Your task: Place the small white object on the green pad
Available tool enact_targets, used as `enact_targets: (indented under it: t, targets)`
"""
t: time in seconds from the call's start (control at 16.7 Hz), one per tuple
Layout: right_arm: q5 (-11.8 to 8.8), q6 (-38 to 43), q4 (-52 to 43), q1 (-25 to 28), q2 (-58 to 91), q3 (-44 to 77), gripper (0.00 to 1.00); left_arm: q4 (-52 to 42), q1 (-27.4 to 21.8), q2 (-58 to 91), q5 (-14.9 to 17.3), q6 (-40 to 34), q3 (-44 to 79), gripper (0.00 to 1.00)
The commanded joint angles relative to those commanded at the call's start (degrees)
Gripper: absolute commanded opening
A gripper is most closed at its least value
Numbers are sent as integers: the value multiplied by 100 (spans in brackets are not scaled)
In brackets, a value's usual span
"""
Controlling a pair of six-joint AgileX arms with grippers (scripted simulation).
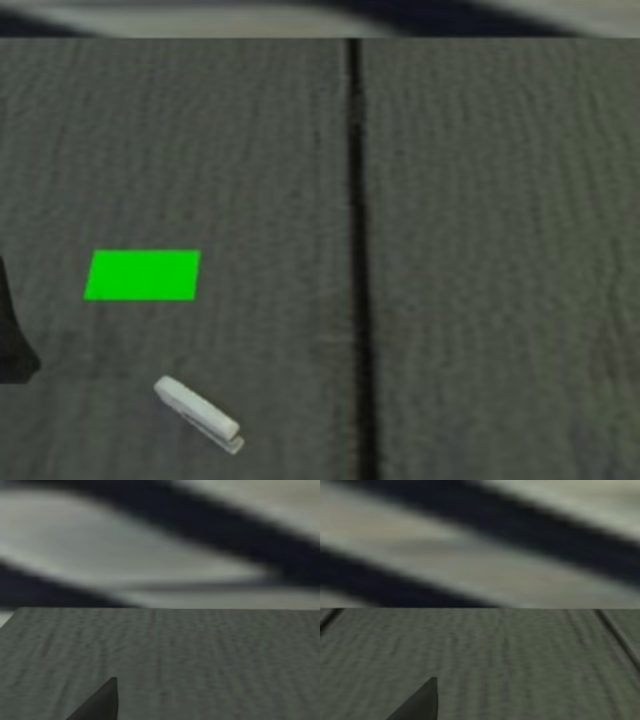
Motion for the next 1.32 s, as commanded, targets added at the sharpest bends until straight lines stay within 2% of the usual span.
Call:
enact_targets:
  t: [0.24, 0.42, 0.6, 1.02, 1.32]
  targets:
    - [0, 0, 0, 0, 0, 0, 100, -173, -97, 184, 3, -186, 183, 100]
    - [0, 0, 0, 0, 0, 0, 100, -783, -426, 910, -1, -918, 830, 100]
    - [0, 0, 0, 0, 0, 0, 100, -1704, -907, 2177, -14, -2169, 1766, 100]
    - [0, 0, 0, 0, 0, 0, 100, -4334, -2260, 6025, -8, -5792, 4222, 100]
    - [0, 0, 0, 0, 0, 0, 100, -5823, -3075, 8039, 9, -7755, 5742, 100]
